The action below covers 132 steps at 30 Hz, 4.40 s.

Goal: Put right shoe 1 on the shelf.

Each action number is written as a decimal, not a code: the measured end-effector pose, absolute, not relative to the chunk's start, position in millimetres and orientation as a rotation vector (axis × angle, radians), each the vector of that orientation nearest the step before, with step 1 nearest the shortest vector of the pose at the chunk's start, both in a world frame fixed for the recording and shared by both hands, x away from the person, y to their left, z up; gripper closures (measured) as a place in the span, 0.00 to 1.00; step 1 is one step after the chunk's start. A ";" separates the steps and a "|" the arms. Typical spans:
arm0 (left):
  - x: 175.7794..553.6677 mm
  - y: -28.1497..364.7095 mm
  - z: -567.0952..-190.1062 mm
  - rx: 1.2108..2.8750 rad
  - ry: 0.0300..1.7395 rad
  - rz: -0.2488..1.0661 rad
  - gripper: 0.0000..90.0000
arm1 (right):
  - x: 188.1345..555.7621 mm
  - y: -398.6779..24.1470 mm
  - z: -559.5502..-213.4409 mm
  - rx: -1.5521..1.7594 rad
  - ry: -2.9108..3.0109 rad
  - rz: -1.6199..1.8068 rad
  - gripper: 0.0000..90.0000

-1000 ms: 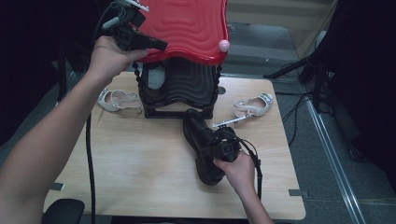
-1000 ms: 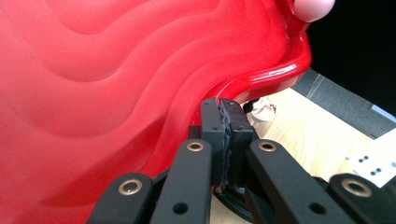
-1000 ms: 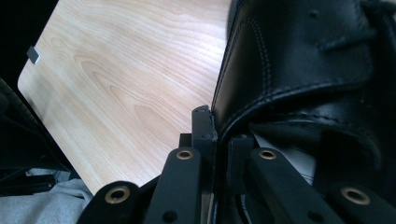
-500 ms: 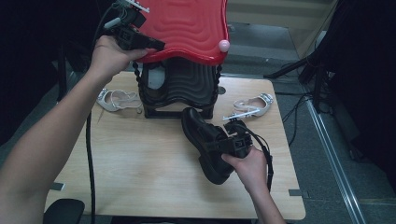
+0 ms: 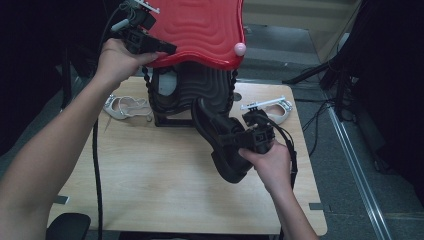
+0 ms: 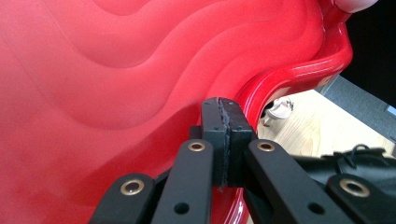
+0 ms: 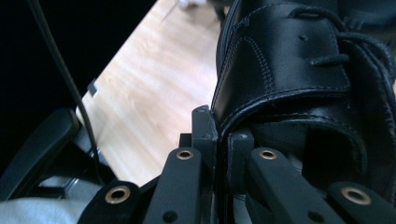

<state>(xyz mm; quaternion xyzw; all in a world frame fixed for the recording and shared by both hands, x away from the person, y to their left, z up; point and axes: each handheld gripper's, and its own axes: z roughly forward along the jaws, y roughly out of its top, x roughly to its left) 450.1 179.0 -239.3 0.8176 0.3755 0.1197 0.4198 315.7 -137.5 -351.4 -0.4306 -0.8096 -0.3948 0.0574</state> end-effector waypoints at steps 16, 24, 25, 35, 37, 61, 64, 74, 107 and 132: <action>449.3 178.8 -239.5 2.052 0.934 0.310 1.00 | 365.5 -107.4 -314.6 -1.364 -2.491 -1.307 0.96; 448.9 179.3 -239.6 2.051 0.937 0.304 1.00 | 378.9 -96.6 -330.3 -1.436 -2.563 -1.365 0.96; 448.9 179.3 -239.7 2.050 0.936 0.305 1.00 | 380.5 -96.0 -333.2 -1.448 -2.569 -1.363 0.96; 448.0 179.4 -240.4 2.051 0.925 0.318 1.00 | 379.5 -84.2 -354.7 -1.484 -2.584 -1.394 0.96; 447.7 179.7 -240.5 2.051 0.926 0.318 1.00 | 378.1 -80.3 -359.3 -1.480 -2.584 -1.401 0.96; 446.1 177.9 -240.6 2.066 0.907 0.355 1.00 | 403.6 -43.1 -379.2 -1.586 -2.643 -1.569 0.96; 446.5 178.4 -240.7 2.067 0.904 0.356 1.00 | 407.8 -41.4 -380.7 -1.572 -2.655 -1.588 0.96; 446.5 178.8 -240.8 2.066 0.905 0.356 1.00 | 418.6 -30.1 -383.1 -1.605 -2.682 -1.597 0.93; 444.6 178.8 -242.4 2.045 0.919 0.363 1.00 | 366.7 -74.0 -371.4 -1.415 -2.624 -1.585 0.81; 444.0 178.4 -242.7 2.046 0.913 0.369 1.00 | 353.1 -67.4 -415.2 -1.309 -2.679 -1.450 1.00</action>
